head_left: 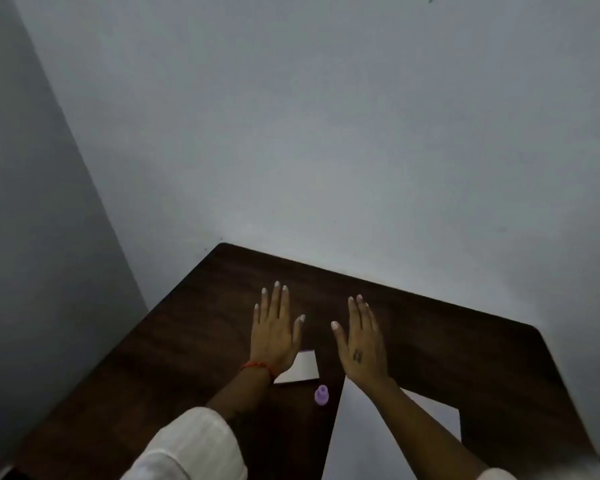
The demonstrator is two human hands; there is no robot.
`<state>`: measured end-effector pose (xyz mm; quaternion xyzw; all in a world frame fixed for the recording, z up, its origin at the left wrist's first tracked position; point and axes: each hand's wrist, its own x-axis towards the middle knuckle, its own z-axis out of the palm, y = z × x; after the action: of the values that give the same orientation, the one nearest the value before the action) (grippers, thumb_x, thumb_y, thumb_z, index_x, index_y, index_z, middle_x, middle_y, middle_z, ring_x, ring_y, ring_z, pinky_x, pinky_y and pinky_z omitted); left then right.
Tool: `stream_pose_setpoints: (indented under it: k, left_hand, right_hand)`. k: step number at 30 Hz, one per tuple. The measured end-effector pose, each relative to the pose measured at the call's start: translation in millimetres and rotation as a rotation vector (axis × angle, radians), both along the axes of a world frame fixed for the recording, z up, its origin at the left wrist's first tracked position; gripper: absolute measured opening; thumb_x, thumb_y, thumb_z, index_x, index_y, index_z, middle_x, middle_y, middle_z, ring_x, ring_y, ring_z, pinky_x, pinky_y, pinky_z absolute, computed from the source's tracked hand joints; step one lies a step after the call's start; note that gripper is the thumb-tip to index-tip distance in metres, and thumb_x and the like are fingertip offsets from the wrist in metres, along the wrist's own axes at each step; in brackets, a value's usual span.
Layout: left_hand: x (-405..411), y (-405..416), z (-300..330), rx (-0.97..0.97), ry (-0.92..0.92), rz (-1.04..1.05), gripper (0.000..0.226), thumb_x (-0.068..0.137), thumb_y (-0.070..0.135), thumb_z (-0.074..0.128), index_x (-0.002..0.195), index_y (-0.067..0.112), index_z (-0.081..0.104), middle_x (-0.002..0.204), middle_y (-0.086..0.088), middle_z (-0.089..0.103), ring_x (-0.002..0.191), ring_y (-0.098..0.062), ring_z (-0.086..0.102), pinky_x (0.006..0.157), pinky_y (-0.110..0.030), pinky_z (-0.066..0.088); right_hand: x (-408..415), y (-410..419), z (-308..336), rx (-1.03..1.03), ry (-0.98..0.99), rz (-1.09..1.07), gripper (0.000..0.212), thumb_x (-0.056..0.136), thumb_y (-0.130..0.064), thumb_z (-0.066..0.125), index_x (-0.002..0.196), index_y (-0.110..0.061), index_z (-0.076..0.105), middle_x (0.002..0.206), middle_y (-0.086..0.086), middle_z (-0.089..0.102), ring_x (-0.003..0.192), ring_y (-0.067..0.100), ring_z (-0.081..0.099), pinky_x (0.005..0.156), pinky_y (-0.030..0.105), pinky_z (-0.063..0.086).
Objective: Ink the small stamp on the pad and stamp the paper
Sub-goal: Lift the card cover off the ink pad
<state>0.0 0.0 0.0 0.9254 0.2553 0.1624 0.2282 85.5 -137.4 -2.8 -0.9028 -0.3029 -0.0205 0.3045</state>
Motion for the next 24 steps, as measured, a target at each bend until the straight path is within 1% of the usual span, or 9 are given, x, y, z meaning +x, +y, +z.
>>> stream_pose_setpoints:
  k: [4,8,10,12,15,17,19,21,24]
  left_hand:
    - [-20,6,-27,-0.205,0.042,0.157,0.064,0.095,0.038,0.039,0.145,0.014,0.008,0.158,-0.011,0.009,0.145,-0.028,0.01,0.117,-0.042,0.019]
    - [-28,7,-45,-0.438,0.081,0.331,0.065,0.094,0.035,0.045,0.145,0.017,0.009,0.152,-0.016,0.024,0.137,-0.031,0.028,0.11,-0.043,0.033]
    - [-27,8,-53,-0.524,0.114,0.372,0.067,0.093,0.03,0.048,0.145,0.013,0.009,0.148,-0.019,0.028,0.134,-0.032,0.033,0.109,-0.043,0.034]
    - [-26,7,-57,-0.579,0.146,0.386,0.068,0.092,0.023,0.051,0.144,0.007,0.011,0.147,-0.021,0.028,0.133,-0.035,0.033,0.111,-0.044,0.032]
    - [-23,9,-62,-0.602,0.199,0.358,0.059,0.09,0.02,0.055,0.139,0.003,0.028,0.143,-0.021,0.035,0.13,-0.035,0.038,0.11,-0.044,0.035]
    - [-22,10,-63,-0.586,0.227,0.308,0.045,0.089,0.02,0.056,0.13,0.004,0.045,0.135,-0.019,0.046,0.122,-0.032,0.046,0.105,-0.04,0.04]
    - [-21,10,-63,-0.558,0.227,0.257,0.035,0.088,0.017,0.056,0.121,0.005,0.055,0.127,-0.017,0.055,0.117,-0.029,0.049,0.102,-0.038,0.041]
    - [-20,9,-62,-0.536,0.222,0.233,0.032,0.089,0.015,0.054,0.12,0.005,0.057,0.124,-0.015,0.061,0.118,-0.028,0.048,0.102,-0.038,0.04]
    - [-18,7,-60,-0.5,0.236,0.24,0.037,0.091,0.016,0.051,0.126,0.004,0.052,0.125,-0.015,0.06,0.124,-0.029,0.043,0.104,-0.039,0.039]
  right_hand:
    - [-13,10,-29,-0.017,0.146,-0.009,0.058,0.094,-0.041,0.04,0.143,-0.016,0.021,0.155,0.007,0.022,0.143,0.022,0.019,0.115,0.035,0.022]
    - [-17,25,-52,-0.04,0.292,-0.04,0.055,0.093,-0.041,0.043,0.141,-0.018,0.028,0.15,0.008,0.033,0.137,0.023,0.03,0.109,0.035,0.033]
    - [-17,30,-62,-0.054,0.342,-0.063,0.054,0.092,-0.04,0.045,0.139,-0.017,0.032,0.145,0.009,0.039,0.132,0.023,0.037,0.104,0.035,0.038]
    - [-18,33,-70,-0.075,0.369,-0.074,0.054,0.092,-0.038,0.048,0.138,-0.014,0.033,0.14,0.011,0.042,0.128,0.024,0.04,0.101,0.035,0.041]
    - [-18,36,-77,-0.136,0.361,-0.07,0.053,0.09,-0.033,0.053,0.136,-0.011,0.036,0.136,0.012,0.045,0.126,0.025,0.041,0.1,0.035,0.042]
    - [-20,38,-80,-0.156,0.347,-0.051,0.048,0.09,-0.029,0.054,0.132,-0.011,0.041,0.131,0.012,0.049,0.122,0.024,0.043,0.098,0.034,0.044]
    - [-22,39,-80,-0.149,0.346,-0.037,0.043,0.09,-0.026,0.055,0.129,-0.012,0.045,0.127,0.011,0.052,0.118,0.023,0.046,0.096,0.032,0.045]
    - [-23,41,-79,-0.145,0.36,-0.048,0.042,0.09,-0.026,0.055,0.129,-0.012,0.046,0.126,0.011,0.053,0.117,0.023,0.047,0.097,0.032,0.045]
    - [-21,42,-74,-0.183,0.325,-0.039,0.043,0.089,-0.027,0.056,0.128,-0.01,0.047,0.126,0.011,0.054,0.117,0.023,0.048,0.098,0.033,0.047]
